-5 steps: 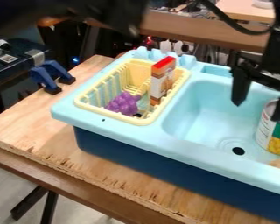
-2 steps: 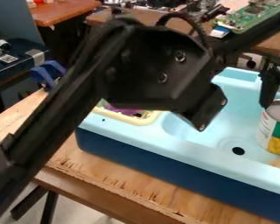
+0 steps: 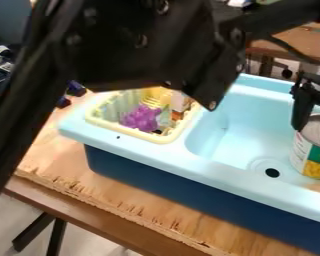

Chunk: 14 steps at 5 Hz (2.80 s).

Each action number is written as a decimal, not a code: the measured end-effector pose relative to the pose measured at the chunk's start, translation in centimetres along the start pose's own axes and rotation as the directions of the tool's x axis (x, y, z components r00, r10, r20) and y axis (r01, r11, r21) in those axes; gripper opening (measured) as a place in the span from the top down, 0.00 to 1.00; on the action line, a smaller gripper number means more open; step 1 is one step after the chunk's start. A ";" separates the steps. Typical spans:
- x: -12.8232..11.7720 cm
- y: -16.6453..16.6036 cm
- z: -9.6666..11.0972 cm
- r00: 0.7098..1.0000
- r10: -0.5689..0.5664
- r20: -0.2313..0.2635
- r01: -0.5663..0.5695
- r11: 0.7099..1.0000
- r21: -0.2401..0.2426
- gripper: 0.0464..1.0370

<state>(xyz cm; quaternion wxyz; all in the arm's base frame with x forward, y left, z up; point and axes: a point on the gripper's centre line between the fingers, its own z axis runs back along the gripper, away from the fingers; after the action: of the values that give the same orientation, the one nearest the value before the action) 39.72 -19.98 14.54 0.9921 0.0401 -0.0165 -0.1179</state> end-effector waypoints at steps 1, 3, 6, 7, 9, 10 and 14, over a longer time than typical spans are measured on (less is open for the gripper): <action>-0.2 1.1 -0.2 1.000 0.021 0.010 -0.021 1.000 0.012 0.04; 0.2 4.2 -1.1 0.995 0.096 0.027 -0.098 0.993 0.060 0.04; 0.4 7.3 -1.3 0.981 0.184 0.056 -0.188 0.978 0.086 0.04; -0.6 8.1 -1.2 0.977 0.214 0.003 -0.212 0.966 0.150 0.04; -2.5 11.1 -1.5 0.963 0.266 -0.034 -0.256 0.950 0.181 0.04; -3.0 13.1 -1.7 0.949 0.311 -0.046 -0.297 0.936 0.186 0.04; -4.0 12.3 0.5 0.952 0.293 0.088 -0.303 0.939 0.159 0.04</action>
<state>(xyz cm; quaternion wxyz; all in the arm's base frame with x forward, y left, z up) 38.71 -7.14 15.96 0.9903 0.1184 -0.0635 0.0342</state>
